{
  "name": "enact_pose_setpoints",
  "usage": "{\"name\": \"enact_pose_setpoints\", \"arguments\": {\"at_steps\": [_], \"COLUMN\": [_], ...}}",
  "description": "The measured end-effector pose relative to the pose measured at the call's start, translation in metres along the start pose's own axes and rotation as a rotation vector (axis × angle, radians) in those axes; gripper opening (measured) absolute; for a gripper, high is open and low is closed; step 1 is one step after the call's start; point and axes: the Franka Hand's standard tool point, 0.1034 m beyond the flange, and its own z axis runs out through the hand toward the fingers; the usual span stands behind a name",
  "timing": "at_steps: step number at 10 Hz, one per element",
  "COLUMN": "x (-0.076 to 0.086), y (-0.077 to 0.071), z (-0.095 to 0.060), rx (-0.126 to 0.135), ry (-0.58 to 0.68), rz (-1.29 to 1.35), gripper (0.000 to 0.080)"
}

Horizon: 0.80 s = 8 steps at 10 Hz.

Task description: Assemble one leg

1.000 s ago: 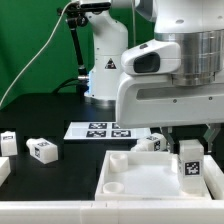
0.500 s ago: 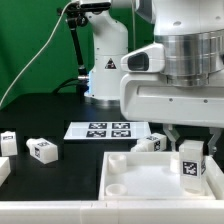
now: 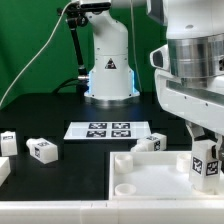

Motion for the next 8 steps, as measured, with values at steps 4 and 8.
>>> {"name": "enact_pose_setpoints", "arguments": {"at_steps": [4,8], "x": [0.0002,0.0017], "y": [0.001,0.0017], "z": [0.0001,0.0004], "rx": [-0.01,-0.016], "ry": [0.011,0.014], "rz": [-0.207,-0.5], "gripper": [0.0622,0.0649]}}
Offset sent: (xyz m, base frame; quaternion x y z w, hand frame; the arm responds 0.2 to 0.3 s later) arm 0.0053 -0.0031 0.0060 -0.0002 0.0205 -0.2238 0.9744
